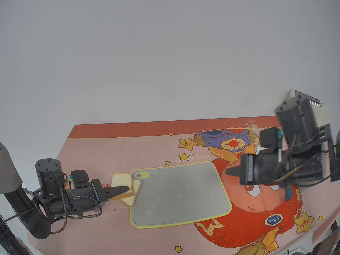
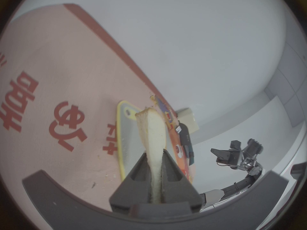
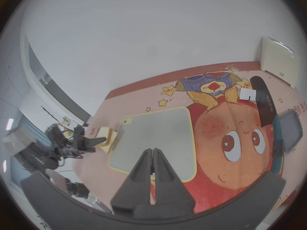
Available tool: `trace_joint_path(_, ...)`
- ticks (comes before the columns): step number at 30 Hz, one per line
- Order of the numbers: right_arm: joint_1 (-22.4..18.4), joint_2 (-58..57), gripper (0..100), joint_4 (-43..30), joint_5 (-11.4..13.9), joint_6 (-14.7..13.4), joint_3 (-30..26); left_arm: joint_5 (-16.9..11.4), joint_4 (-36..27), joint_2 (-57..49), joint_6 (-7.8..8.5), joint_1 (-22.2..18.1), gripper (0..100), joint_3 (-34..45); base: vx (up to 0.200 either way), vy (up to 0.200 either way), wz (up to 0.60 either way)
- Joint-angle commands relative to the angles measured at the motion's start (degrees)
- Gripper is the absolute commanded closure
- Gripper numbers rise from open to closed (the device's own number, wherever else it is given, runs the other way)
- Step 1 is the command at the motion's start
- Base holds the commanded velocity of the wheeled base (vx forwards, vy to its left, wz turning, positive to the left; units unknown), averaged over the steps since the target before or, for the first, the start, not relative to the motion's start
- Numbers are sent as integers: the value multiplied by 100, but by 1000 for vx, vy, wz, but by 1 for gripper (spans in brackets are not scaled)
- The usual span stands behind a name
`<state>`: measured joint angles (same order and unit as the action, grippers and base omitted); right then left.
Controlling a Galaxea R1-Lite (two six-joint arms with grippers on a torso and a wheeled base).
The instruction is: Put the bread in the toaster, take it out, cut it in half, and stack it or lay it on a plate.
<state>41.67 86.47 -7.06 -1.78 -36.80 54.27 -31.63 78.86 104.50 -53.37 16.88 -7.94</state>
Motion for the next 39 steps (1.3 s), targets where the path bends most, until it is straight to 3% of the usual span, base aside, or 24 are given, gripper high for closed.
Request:
trace_joint_path(1,-590,-1062,100,3,231,86,-233,-18,393,-571,90,-142,100,310,0,0,0)
trace_joint_path(4,-809,-1211,100,3,222,305,-268,17,446,-791,398,-124,100,389,0,0,0)
trace_joint_path(9,-985,-1343,100,3,213,516,-277,8,376,-1177,529,-124,100,600,0,0,0)
trace_joint_path(18,-1064,-1369,100,3,204,639,-294,8,42,-2003,433,-133,100,196,0,0,0)
trace_joint_path(26,-1073,-1352,100,-6,204,648,-303,-572,-266,-2355,424,-62,100,38,0,-150,0)
trace_joint_path(34,-1082,-1299,100,11,204,736,-356,-660,-767,-2373,424,307,100,-173,0,-200,0)
trace_joint_path(39,-1196,-1317,100,11,213,762,-312,-660,-1048,-2337,424,852,100,-323,0,-200,0)
